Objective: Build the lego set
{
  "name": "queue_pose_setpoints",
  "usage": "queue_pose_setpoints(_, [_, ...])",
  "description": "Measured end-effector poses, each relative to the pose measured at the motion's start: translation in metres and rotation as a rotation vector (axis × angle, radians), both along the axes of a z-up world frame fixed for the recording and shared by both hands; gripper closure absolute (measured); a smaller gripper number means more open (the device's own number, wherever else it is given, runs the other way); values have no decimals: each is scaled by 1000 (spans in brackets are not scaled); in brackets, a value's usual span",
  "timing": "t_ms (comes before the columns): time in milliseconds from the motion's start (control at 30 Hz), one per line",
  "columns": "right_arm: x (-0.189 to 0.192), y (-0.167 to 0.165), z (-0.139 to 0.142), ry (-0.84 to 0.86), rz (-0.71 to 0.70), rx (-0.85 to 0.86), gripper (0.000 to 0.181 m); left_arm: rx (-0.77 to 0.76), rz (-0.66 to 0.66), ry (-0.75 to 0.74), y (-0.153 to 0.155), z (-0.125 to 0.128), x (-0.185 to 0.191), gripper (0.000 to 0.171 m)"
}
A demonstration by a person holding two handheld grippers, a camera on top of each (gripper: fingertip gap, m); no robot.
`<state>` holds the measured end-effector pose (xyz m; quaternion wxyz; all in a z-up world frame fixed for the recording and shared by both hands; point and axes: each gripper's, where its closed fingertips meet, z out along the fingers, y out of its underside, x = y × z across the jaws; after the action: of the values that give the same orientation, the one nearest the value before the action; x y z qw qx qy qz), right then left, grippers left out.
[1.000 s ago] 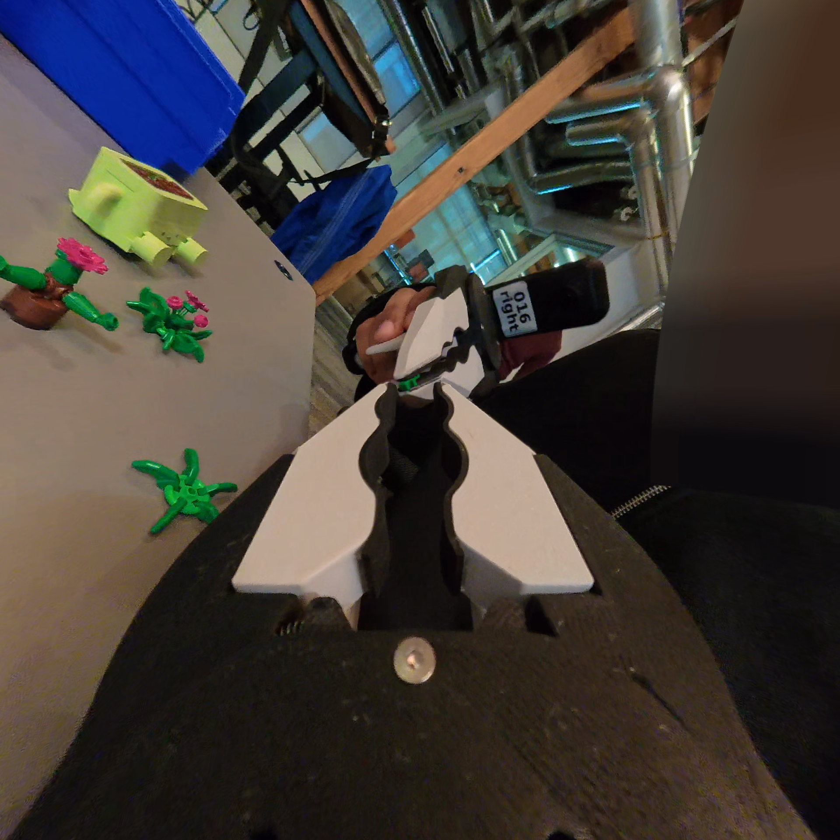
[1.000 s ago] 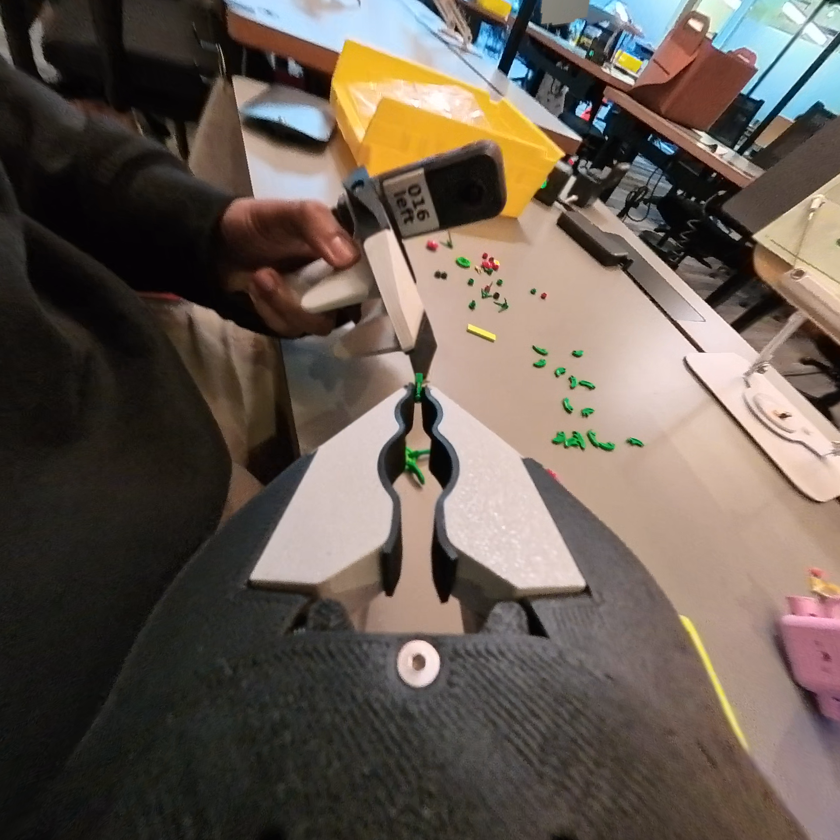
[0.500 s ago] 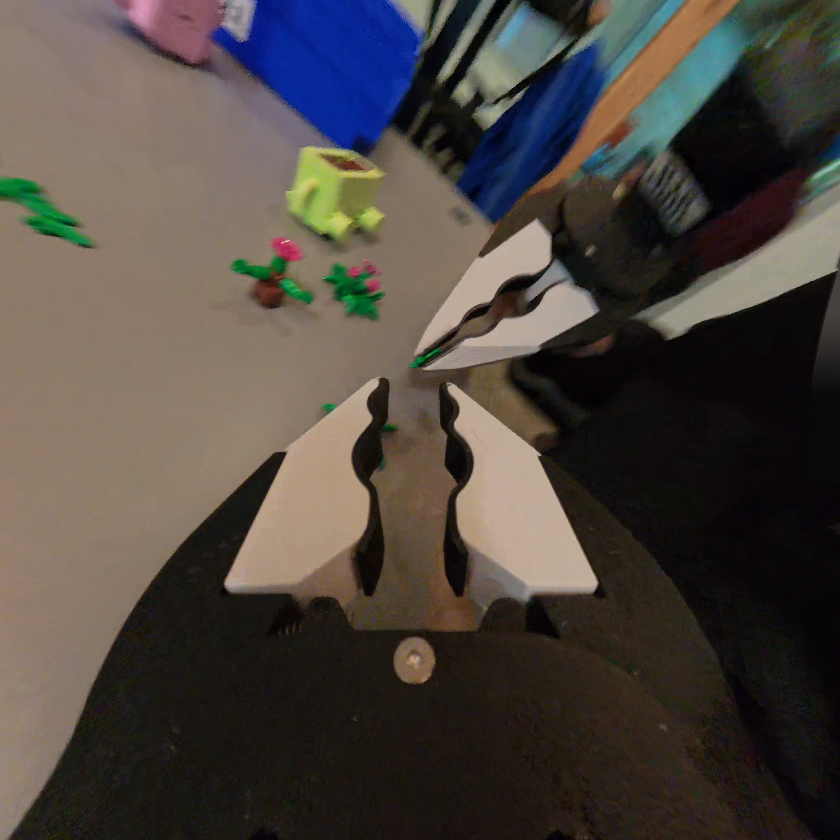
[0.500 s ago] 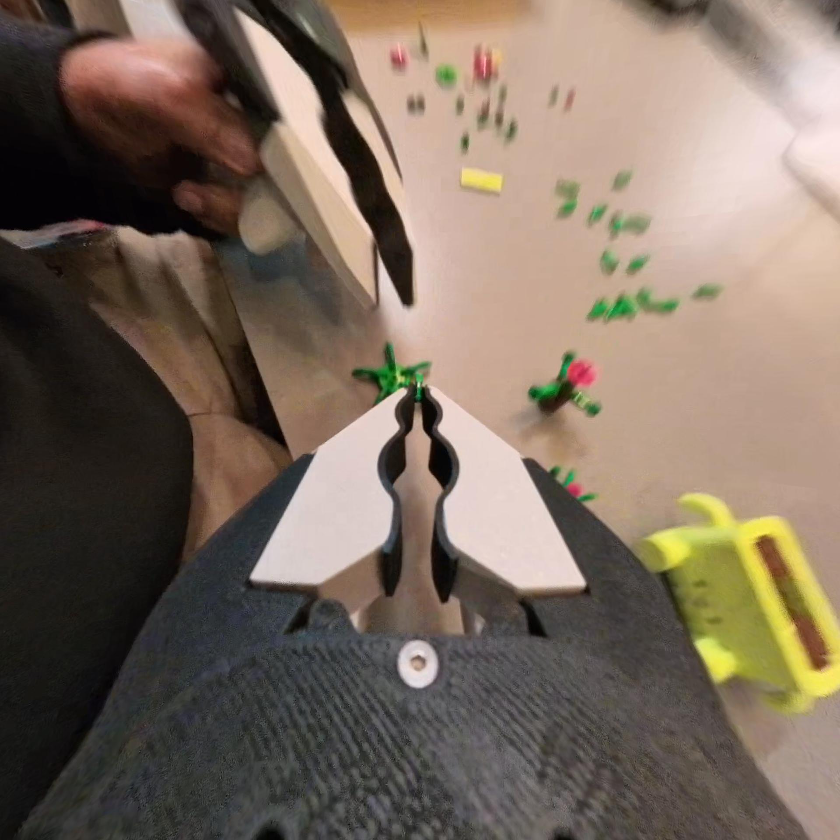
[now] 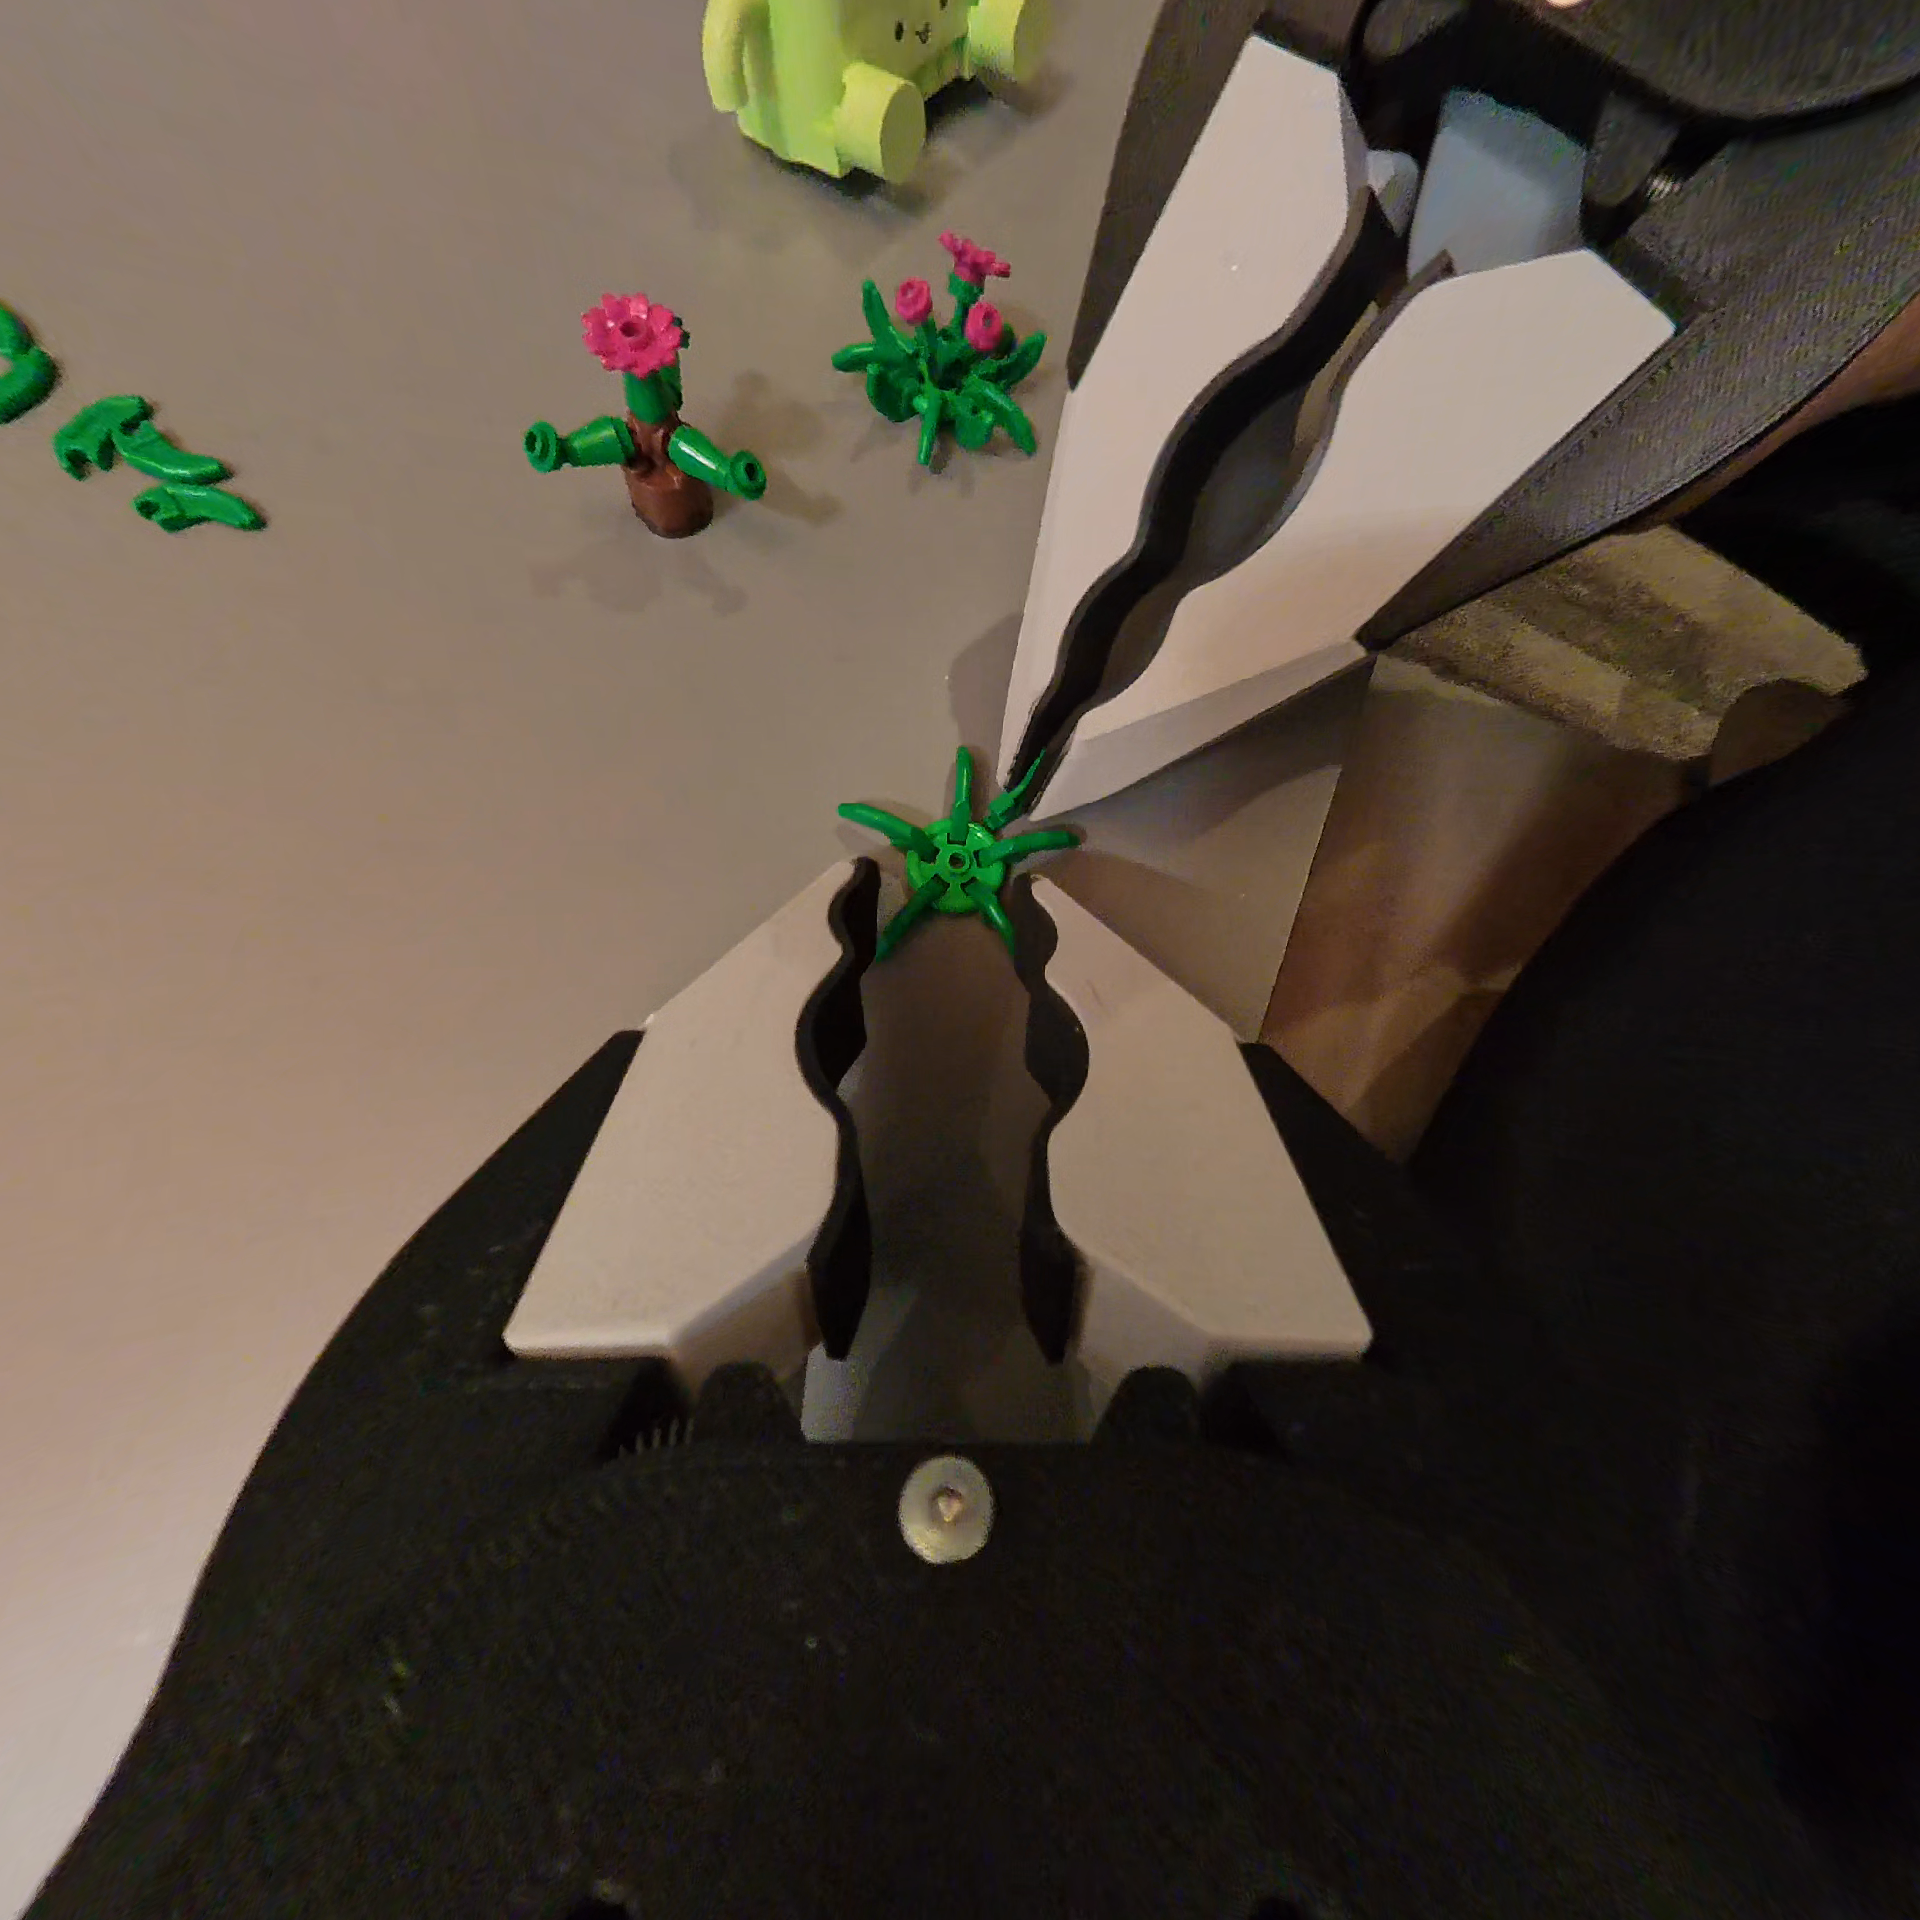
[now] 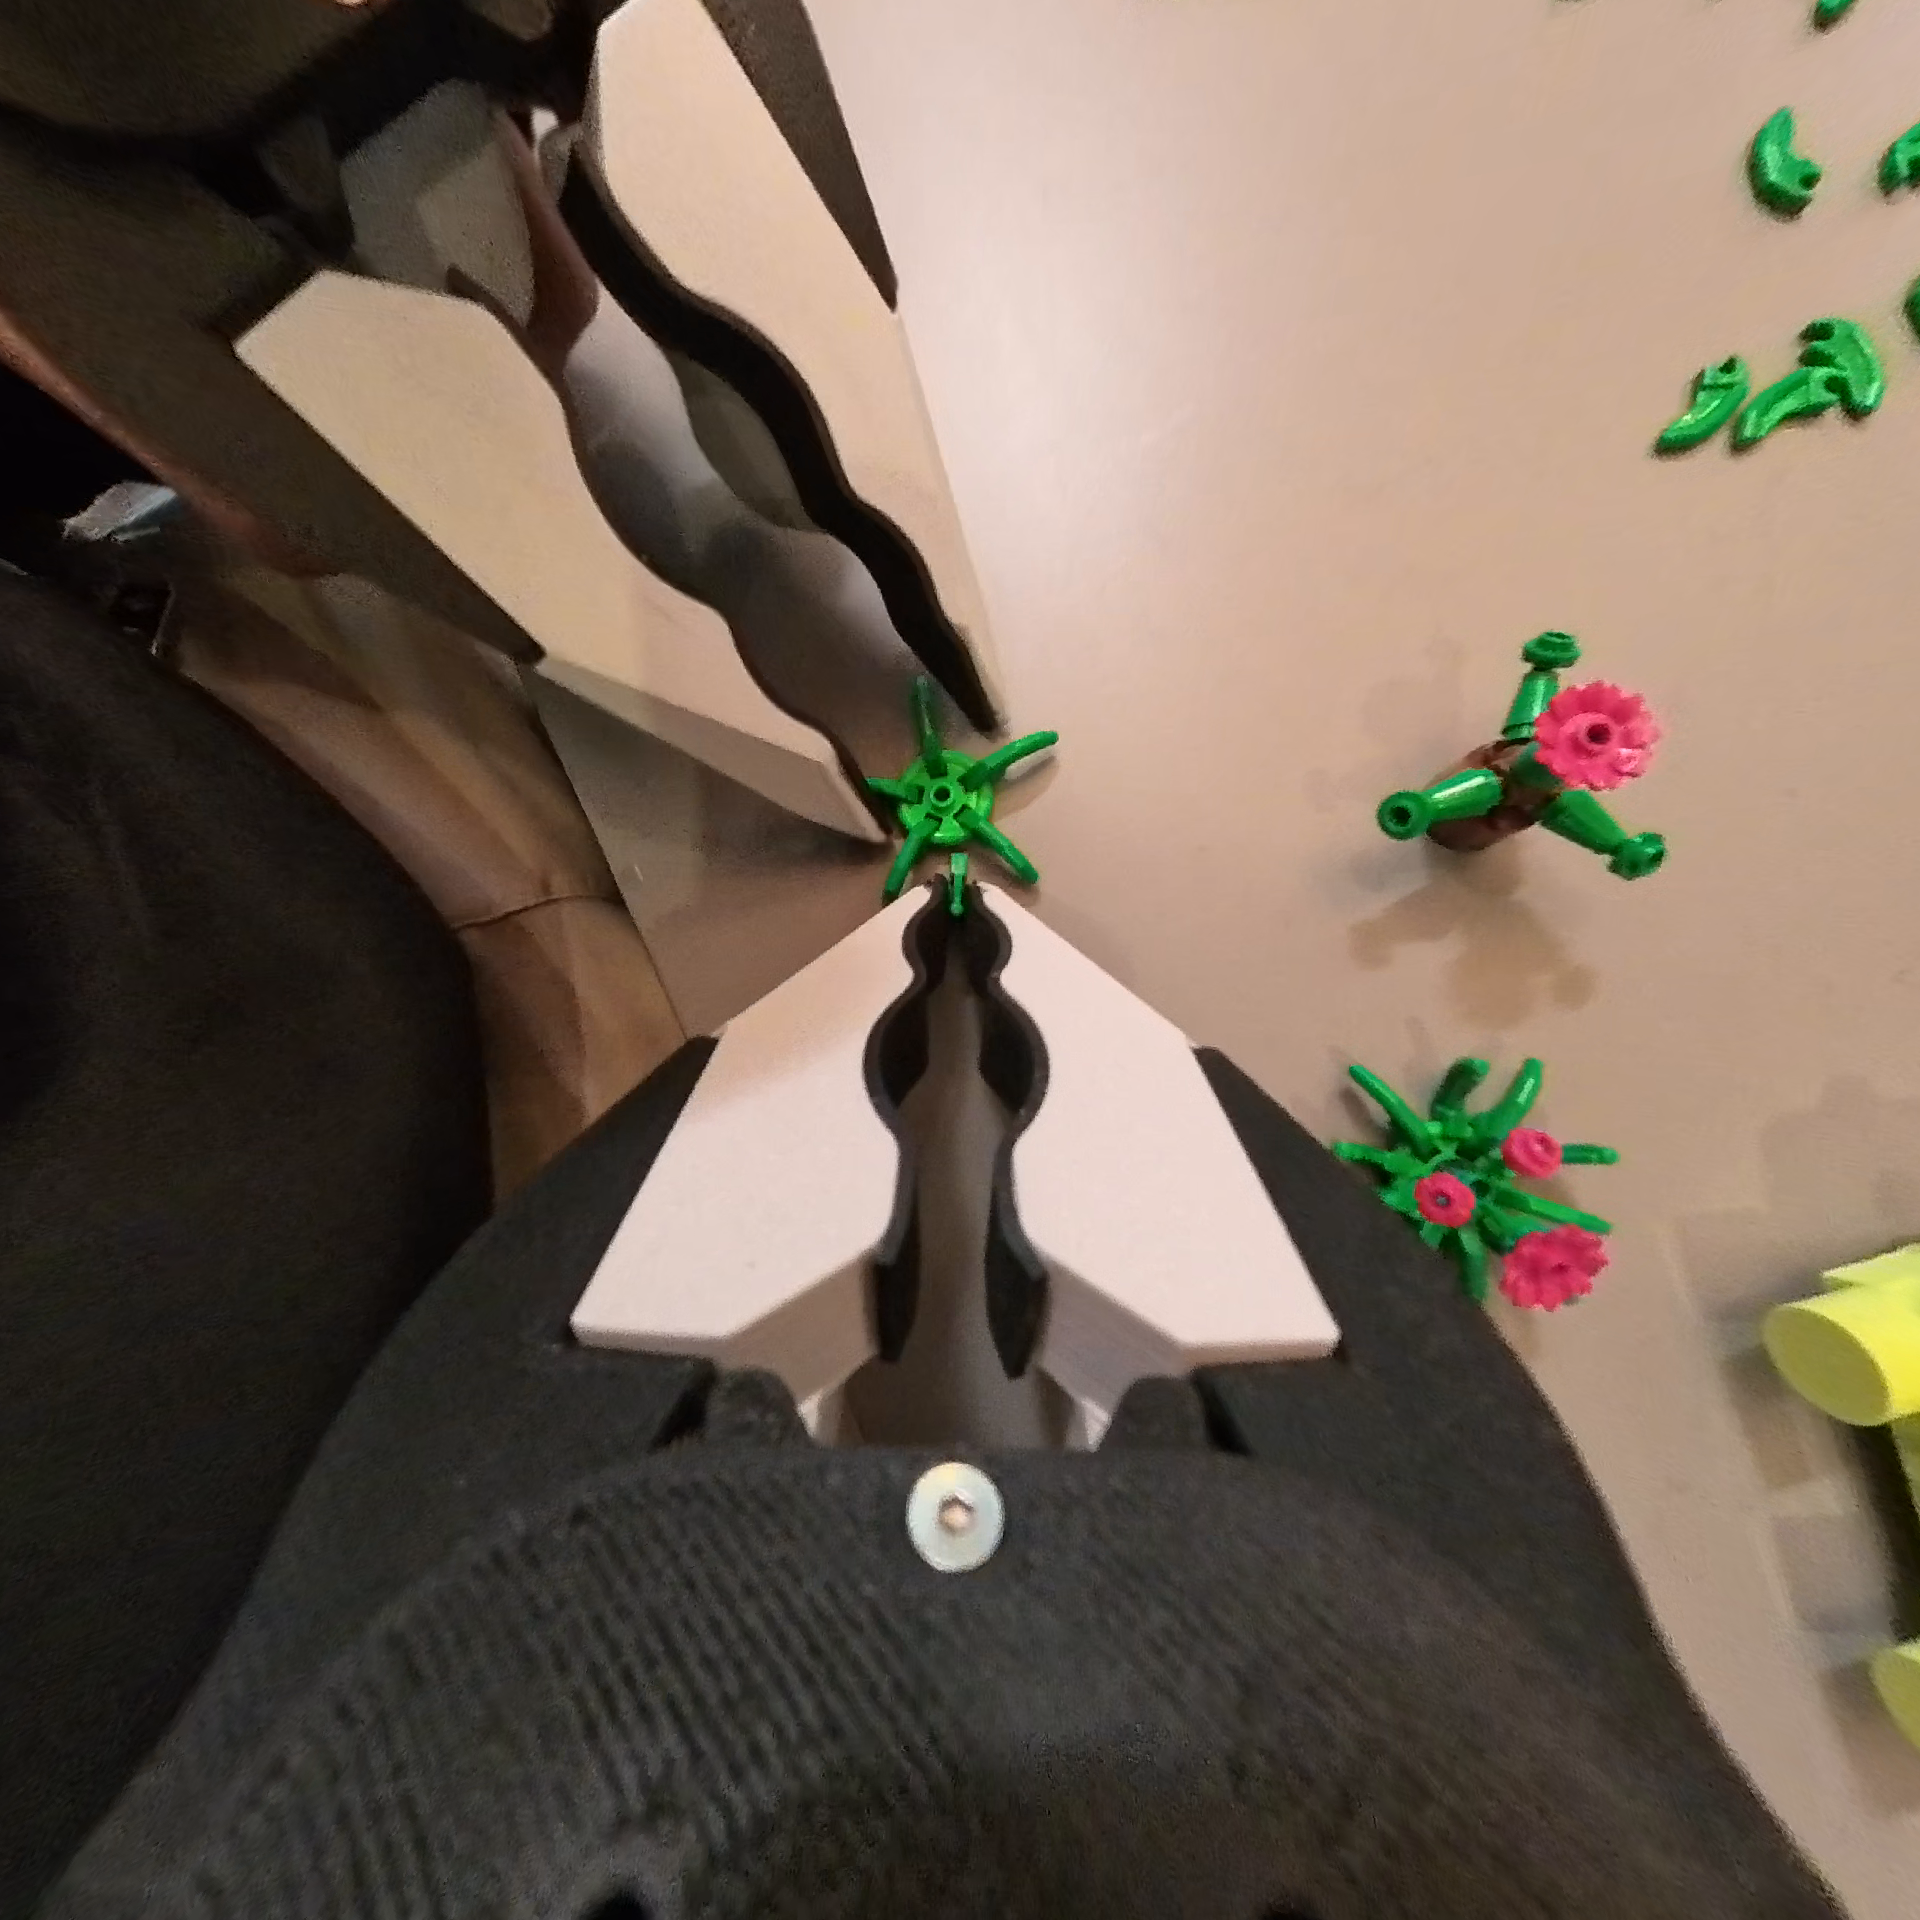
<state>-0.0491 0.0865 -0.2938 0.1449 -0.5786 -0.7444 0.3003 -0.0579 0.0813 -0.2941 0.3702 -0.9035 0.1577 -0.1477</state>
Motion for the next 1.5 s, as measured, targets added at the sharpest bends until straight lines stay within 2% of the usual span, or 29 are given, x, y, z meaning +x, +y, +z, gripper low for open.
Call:
queue_pose_setpoints(300, [-1, -1, 0, -47, 28, 22, 181, 0, -18, 17, 0, -1, 4, 154])
queue_pose_setpoints(700, [-1, -3, 0, 72, 194, 231, 181, 0, -18, 21, 0, -1, 4, 154])
queue_pose_setpoints(1000, [-1, -3, 0, 109, 229, 195, 181, 10, -22, 57, 1, -1, 4, 154])
queue_pose_setpoints(1500, [-3, -3, -1, 96, 183, 147, 181, 14, -30, 60, 1, -2, 4, 154])
